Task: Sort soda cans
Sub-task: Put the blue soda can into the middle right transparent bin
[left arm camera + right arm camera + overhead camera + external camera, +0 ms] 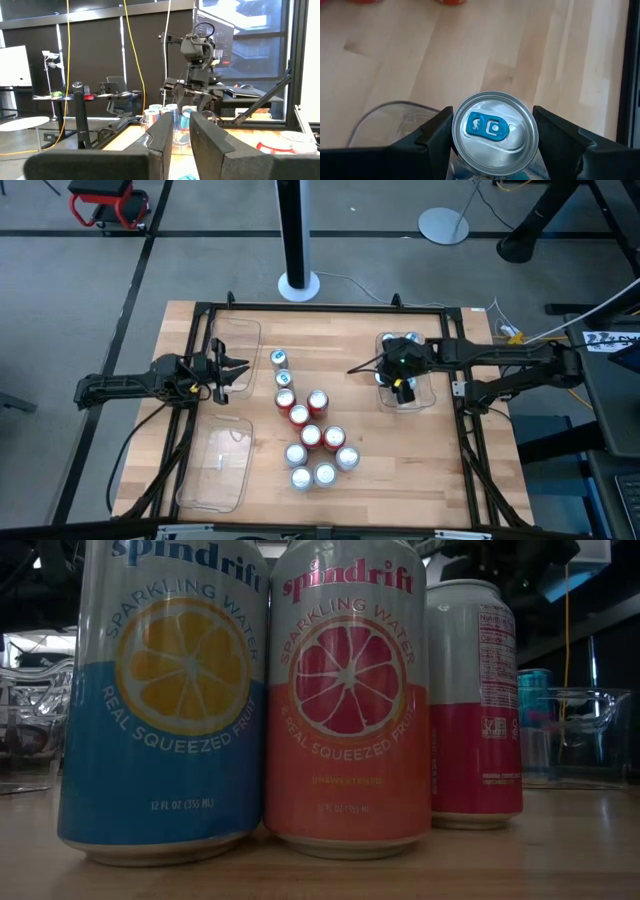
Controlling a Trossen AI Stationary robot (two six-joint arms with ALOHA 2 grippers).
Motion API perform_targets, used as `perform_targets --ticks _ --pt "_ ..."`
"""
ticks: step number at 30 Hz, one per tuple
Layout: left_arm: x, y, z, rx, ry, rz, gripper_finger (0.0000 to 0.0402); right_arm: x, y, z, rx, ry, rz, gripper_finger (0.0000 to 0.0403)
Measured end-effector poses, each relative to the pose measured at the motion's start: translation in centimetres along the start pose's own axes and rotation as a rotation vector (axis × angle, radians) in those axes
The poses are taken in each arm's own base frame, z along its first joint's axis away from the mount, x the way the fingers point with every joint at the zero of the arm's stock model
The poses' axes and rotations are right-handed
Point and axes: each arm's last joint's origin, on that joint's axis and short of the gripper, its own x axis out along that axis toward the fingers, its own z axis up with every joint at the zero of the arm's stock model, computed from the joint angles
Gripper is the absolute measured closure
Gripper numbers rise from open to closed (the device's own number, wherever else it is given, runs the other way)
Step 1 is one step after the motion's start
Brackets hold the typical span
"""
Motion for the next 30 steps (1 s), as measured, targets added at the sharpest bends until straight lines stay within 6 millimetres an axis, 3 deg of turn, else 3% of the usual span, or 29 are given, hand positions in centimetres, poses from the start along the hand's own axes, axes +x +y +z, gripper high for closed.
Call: perform_targets --ticks 12,23,30 --pt "0.0 0.0 0.0 0.0 -0.001 0.0 0.0343 1.0 0.5 -1.0 -0.003 0.031 0.005 0.0165" --pt "0.0 0.0 0.0 0.0 -0.001 0.0 0.0343 1.0 0.5 -1.2 -0.008 0.062 -0.025 0.0113" --pt "0.0 0.0 0.0 0.0 -0.001 0.001 0.0343 1.0 0.6 -1.2 -0.008 0.058 -0.018 0.0105"
